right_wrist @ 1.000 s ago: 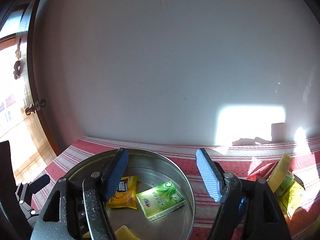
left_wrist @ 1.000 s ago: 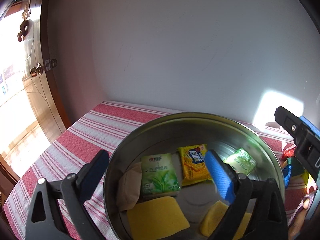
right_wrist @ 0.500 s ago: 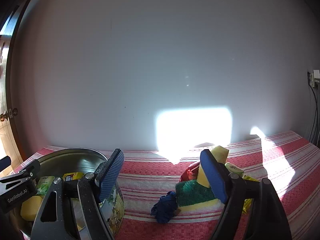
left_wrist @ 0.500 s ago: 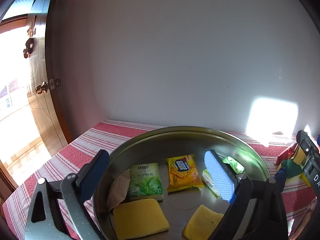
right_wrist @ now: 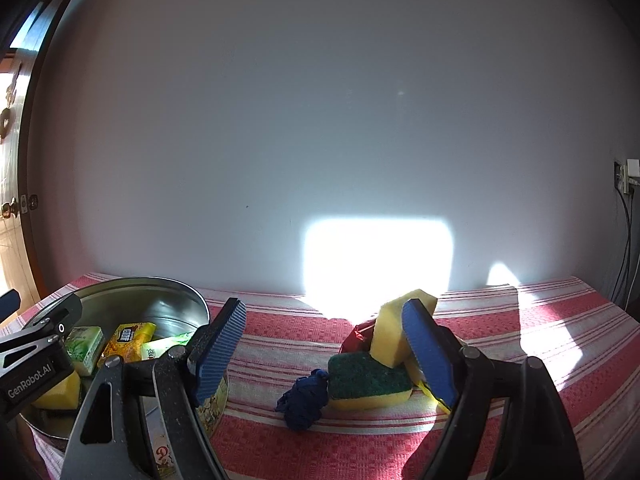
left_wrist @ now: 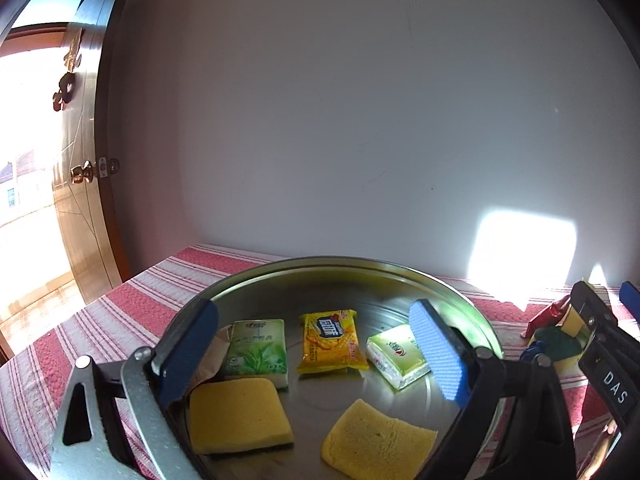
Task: Organize objects
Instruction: 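Move both open tools back from the tin toward the item pile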
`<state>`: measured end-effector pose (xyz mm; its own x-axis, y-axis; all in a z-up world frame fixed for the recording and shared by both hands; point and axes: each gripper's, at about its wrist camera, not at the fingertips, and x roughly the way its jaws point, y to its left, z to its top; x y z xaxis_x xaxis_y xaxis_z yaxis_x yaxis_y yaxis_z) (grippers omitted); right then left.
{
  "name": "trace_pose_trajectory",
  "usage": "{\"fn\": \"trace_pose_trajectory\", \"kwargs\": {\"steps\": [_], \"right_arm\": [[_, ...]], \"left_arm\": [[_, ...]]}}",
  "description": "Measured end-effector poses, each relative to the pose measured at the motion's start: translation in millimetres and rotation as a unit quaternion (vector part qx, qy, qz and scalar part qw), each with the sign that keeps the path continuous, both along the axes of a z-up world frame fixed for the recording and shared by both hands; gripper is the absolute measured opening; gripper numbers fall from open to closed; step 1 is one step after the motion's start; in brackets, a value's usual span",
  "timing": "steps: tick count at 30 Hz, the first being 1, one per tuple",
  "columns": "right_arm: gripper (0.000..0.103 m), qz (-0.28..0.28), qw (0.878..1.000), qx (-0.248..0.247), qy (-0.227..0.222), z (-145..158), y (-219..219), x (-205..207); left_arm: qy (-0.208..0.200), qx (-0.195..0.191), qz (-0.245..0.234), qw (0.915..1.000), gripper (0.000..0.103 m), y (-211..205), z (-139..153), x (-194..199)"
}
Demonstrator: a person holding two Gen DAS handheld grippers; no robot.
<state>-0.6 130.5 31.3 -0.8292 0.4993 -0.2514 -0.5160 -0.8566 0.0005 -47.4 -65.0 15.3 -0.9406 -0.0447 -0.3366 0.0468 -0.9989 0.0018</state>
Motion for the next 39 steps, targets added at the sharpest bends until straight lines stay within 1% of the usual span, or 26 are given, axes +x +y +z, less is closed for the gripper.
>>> {"fn": "trace_pose_trajectory", "kwargs": {"steps": [6, 8, 11, 15, 23, 26, 28, 30, 32, 36, 39], "right_arm": [[0.082, 0.008, 1.0, -0.002, -0.01, -0.4, 7.8, 18.3], [0.082, 0.012, 1.0, -0.001, -0.012, -0.6, 14.3, 24.8], [0.082, 0.011, 1.0, -0.001, -0.013, -0.9, 24.0, 34.0], [0.082, 0.005, 1.0, -0.004, -0.015, -0.2, 38.2, 45.0], [0.082, -0.011, 1.0, 0.002, -0.016, -0.8, 63.6, 64.8], [0.082, -0.017, 1.0, 0.003, -0.018, -0.9, 74.4, 71.8], [0.082, -0.021, 1.0, 0.002, -0.019, -0.4, 82.5, 77.7], [0.082, -0.029, 0.999, 0.001, -0.021, -0.6, 92.5, 83.4], [0.082, -0.037, 0.999, -0.002, -0.022, -0.7, 103.2, 89.8], [0.082, -0.055, 0.998, -0.004, -0.022, -0.5, 123.0, 102.1], [0.082, -0.062, 0.998, -0.009, -0.024, -0.5, 137.0, 109.1]], "left_arm": [[-0.002, -0.03, -0.009, 0.9995, 0.098, 14.8, -6.8, 5.8], [0.007, -0.037, -0.006, 0.9993, 0.098, 18.2, -5.7, 9.7], [0.014, -0.043, 0.0, 0.999, 0.101, 21.5, -5.2, 13.8], [0.016, -0.055, -0.002, 0.9984, 0.101, 26.9, -5.2, 15.9], [0.021, -0.1, 0.01, 0.9947, 0.103, 47.0, -5.0, 22.9], [0.024, -0.11, 0.01, 0.9936, 0.103, 56.1, -4.5, 28.2], [0.026, -0.108, 0.011, 0.9937, 0.103, 61.9, -3.7, 32.4], [0.023, -0.096, 0.0, 0.9952, 0.103, 67.5, -3.3, 35.5], [0.019, -0.094, -0.01, 0.9953, 0.103, 77.2, -4.1, 36.4], [0.027, -0.117, -0.023, 0.9925, 0.103, 102.7, -4.1, 42.7], [0.034, -0.141, -0.038, 0.9887, 0.103, 123.3, -4.9, 46.4]]}}
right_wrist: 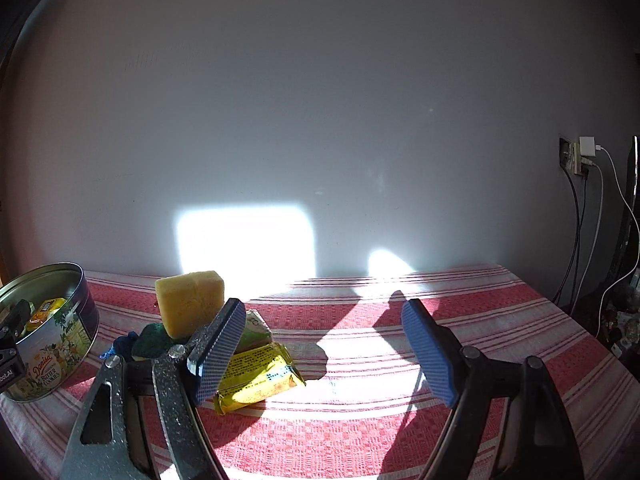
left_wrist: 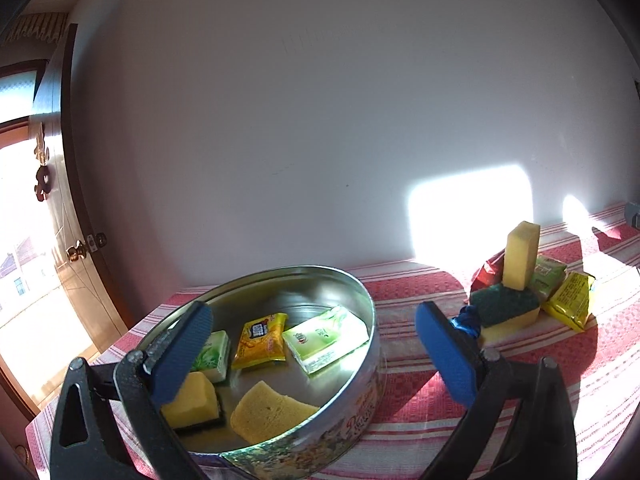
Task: Organize objects
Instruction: 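Move both open tools back from the tin toward the item pile, then grasp the blue cloth with the left tool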
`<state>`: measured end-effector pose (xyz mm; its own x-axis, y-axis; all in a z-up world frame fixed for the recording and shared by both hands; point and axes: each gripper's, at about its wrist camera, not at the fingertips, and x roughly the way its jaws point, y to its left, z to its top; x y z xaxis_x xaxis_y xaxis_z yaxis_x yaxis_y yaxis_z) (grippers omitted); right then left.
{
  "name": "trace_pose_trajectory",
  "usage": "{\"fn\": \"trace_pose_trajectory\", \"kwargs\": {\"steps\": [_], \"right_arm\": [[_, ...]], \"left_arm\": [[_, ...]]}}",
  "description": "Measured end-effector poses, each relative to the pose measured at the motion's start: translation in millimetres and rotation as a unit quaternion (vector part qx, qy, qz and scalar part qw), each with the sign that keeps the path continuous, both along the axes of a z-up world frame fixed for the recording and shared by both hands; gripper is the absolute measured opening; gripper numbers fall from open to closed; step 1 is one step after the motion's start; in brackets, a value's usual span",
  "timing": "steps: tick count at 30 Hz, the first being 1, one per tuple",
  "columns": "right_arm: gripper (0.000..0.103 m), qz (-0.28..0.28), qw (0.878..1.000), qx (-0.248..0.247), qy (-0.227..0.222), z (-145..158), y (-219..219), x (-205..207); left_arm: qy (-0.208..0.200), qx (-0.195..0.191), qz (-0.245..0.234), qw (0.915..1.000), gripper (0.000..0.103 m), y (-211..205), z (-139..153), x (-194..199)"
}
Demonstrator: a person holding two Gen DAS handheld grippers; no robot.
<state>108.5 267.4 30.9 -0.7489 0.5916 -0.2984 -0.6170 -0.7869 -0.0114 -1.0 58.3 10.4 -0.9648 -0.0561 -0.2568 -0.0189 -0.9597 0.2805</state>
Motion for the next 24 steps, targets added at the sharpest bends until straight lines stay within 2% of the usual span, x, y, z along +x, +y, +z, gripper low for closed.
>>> {"fn": "trace_pose_trajectory", "kwargs": {"steps": [7, 11, 18, 21, 24], "right_arm": [[0.082, -0.002, 1.0, -0.011, -0.009, -0.7, 17.0, 2.5], [0.082, 0.007, 1.0, -0.022, -0.019, -1.6, 20.3, -1.0], [0.082, 0.018, 0.998, -0.056, -0.015, -0.4, 27.5, -0.4], [0.082, 0.02, 0.998, -0.056, -0.01, 3.1, 26.2, 1.2], [0.082, 0.018, 0.998, -0.053, -0.004, 7.0, 25.8, 4.2]], "left_arm": [[-0.046, -0.016, -0.046, 0.9978, 0.102, 46.5, -5.0, -11.1], [-0.097, -0.035, -0.061, 0.9927, 0.101, 71.5, -14.7, -34.7], [-0.228, 0.001, -0.06, 0.9719, 0.091, 83.5, -36.8, -83.8], [-0.24, 0.031, -0.059, 0.9686, 0.091, 81.0, -37.3, -89.2], [-0.241, 0.03, -0.066, 0.9678, 0.09, 80.1, -37.9, -85.6]]}}
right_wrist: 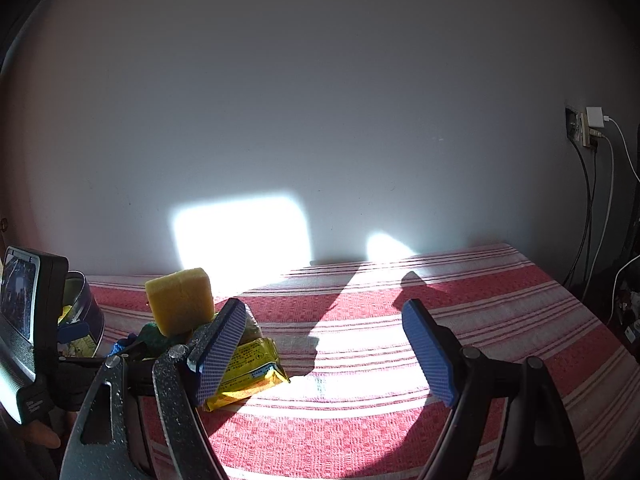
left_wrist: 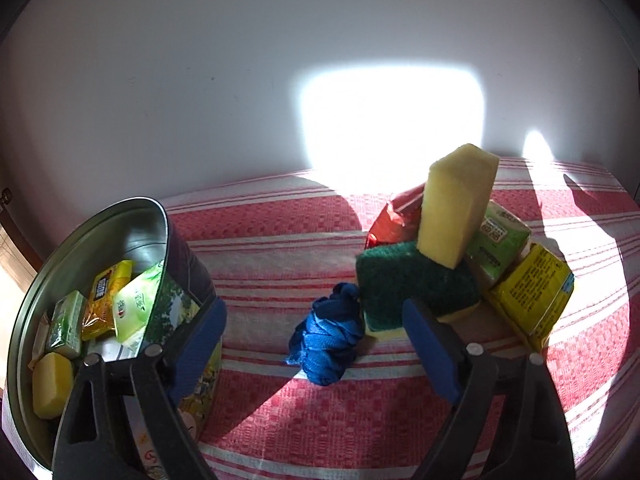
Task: Organize objects
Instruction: 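Grasp the blue cloth with the left tool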
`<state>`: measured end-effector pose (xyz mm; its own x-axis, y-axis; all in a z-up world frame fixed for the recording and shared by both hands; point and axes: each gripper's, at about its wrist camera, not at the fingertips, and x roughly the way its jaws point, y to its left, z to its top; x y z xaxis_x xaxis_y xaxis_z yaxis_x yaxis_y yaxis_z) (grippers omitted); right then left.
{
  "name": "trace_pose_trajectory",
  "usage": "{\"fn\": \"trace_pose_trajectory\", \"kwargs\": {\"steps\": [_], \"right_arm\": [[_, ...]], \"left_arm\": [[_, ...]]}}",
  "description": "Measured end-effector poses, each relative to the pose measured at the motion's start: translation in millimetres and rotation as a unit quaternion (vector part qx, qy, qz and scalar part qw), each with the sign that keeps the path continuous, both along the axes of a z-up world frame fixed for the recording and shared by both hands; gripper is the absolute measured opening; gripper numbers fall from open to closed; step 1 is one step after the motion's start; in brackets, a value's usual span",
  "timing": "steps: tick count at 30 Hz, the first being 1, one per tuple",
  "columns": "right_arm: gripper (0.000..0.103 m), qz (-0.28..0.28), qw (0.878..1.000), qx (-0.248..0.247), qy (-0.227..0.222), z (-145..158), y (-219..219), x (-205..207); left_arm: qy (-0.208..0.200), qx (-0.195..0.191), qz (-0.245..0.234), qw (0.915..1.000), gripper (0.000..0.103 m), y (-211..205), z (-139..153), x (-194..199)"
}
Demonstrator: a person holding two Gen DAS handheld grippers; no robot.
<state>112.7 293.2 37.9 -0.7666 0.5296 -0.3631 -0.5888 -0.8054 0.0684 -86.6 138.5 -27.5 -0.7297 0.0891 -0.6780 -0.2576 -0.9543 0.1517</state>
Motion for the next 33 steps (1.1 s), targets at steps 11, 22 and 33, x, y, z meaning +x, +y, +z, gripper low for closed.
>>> {"fn": "trace_pose_trajectory", "kwargs": {"steps": [11, 22, 33], "right_arm": [[0.082, -0.009, 0.999, -0.034, 0.014, 4.9, 8.4, 6.0], [0.082, -0.014, 0.998, -0.054, 0.031, 9.8, 13.2, 10.5], [0.082, -0.014, 0.996, -0.082, 0.015, 0.0, 23.7, 4.2]], "left_arm": [[-0.053, 0.017, -0.109, 0.9925, 0.073, 12.2, -8.4, 7.7], [-0.099, 0.049, -0.08, 0.9907, 0.053, 3.4, -18.1, -14.0], [-0.107, 0.125, -0.086, 0.9826, 0.027, -20.5, -14.1, 1.6]]}}
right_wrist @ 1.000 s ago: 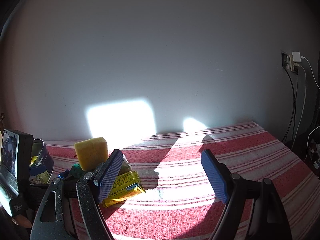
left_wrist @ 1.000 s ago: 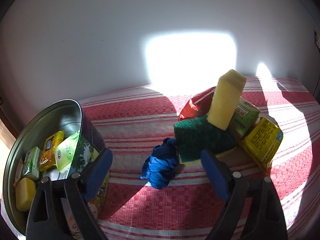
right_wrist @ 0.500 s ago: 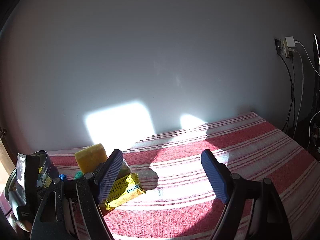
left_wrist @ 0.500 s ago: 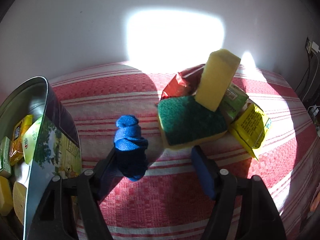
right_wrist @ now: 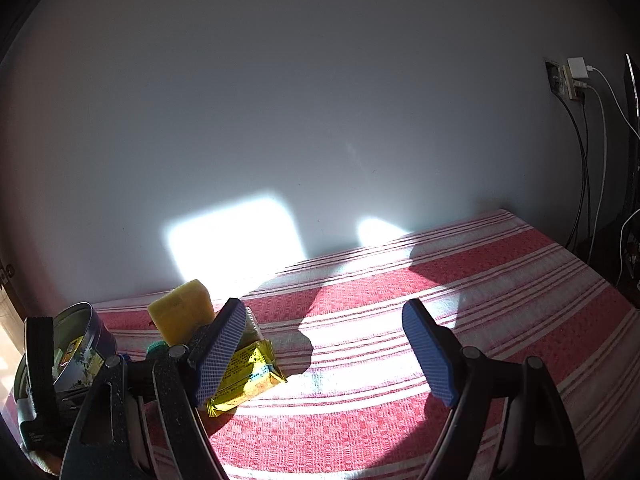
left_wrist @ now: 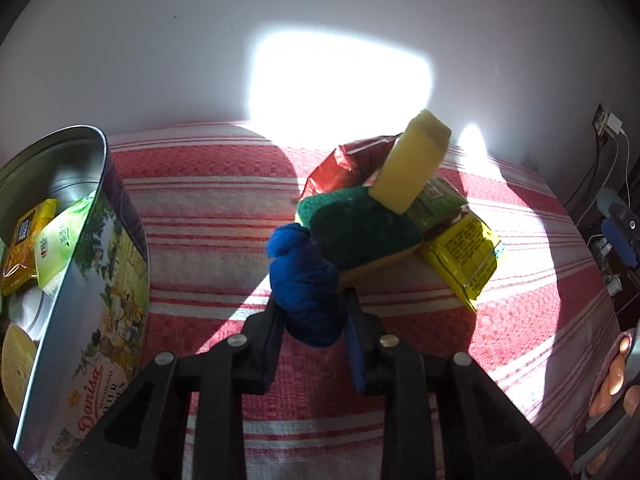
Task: Organize objects
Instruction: 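Grasp the blue cloth with the left tool, then grasp the yellow biscuit packet with the right tool while the left tool holds the blue cloth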
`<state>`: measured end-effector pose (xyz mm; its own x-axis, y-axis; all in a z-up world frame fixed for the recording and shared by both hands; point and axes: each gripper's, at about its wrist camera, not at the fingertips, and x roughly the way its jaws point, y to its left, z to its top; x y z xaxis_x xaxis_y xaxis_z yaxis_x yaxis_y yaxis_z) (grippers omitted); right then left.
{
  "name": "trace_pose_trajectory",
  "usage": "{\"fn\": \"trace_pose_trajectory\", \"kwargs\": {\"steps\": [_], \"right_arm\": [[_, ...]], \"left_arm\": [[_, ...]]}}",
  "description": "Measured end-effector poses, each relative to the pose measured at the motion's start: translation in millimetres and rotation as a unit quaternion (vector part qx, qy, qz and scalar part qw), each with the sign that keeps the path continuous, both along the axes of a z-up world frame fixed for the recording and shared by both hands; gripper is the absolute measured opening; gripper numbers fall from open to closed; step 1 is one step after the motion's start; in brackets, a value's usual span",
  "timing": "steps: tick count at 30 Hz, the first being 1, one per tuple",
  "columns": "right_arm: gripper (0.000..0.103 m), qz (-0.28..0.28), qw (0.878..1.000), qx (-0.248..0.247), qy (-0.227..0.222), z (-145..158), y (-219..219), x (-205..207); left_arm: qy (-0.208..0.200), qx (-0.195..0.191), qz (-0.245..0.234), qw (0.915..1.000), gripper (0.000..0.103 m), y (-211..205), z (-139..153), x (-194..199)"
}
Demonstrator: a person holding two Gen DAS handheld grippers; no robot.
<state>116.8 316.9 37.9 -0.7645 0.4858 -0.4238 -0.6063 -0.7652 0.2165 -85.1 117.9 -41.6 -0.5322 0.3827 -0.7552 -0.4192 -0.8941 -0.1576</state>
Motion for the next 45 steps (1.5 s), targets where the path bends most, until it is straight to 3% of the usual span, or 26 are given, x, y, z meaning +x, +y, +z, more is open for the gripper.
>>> {"fn": "trace_pose_trajectory", "kwargs": {"steps": [6, 12, 17, 21, 25, 31, 35, 39, 45], "right_arm": [[0.082, 0.017, 0.999, -0.04, -0.026, -14.4, 9.8, -10.5], [0.082, 0.098, 0.991, -0.051, -0.08, -35.0, -4.7, -40.9], [0.082, 0.148, 0.976, -0.018, -0.16, -47.6, -25.5, -78.8], [0.082, 0.155, 0.97, 0.018, -0.188, -49.2, -28.9, -98.8], [0.082, 0.192, 0.955, 0.005, -0.225, -58.7, -22.8, -123.4], [0.089, 0.218, 0.947, -0.026, -0.233, -72.6, -14.8, -134.5], [0.089, 0.226, 0.94, 0.006, -0.255, -74.7, -28.8, -137.6], [0.077, 0.214, 0.941, 0.021, -0.26, -74.2, -32.7, -132.5], [0.075, 0.175, 0.957, -0.002, -0.231, -68.4, -19.4, -106.9]], "left_arm": [[0.056, -0.01, -0.013, 0.9983, 0.027, -5.5, 15.8, 32.8], [0.115, -0.016, -0.001, 0.9932, 0.027, -10.6, 33.0, 45.5], [0.107, 0.001, 0.003, 0.9942, 0.027, -15.9, 36.0, 41.8], [0.1, 0.011, 0.014, 0.9948, 0.027, -20.5, 36.6, 39.4], [0.104, 0.009, 0.022, 0.9943, 0.027, -25.0, 37.4, 40.5], [0.104, 0.002, 0.026, 0.9942, 0.027, -27.2, 36.0, 40.5], [0.11, 0.001, 0.025, 0.9937, 0.027, -27.3, 37.7, 42.2], [0.107, -0.005, 0.027, 0.9939, 0.027, -26.5, 35.1, 40.4], [0.117, -0.014, 0.029, 0.9926, 0.027, -25.7, 35.6, 41.5]]}}
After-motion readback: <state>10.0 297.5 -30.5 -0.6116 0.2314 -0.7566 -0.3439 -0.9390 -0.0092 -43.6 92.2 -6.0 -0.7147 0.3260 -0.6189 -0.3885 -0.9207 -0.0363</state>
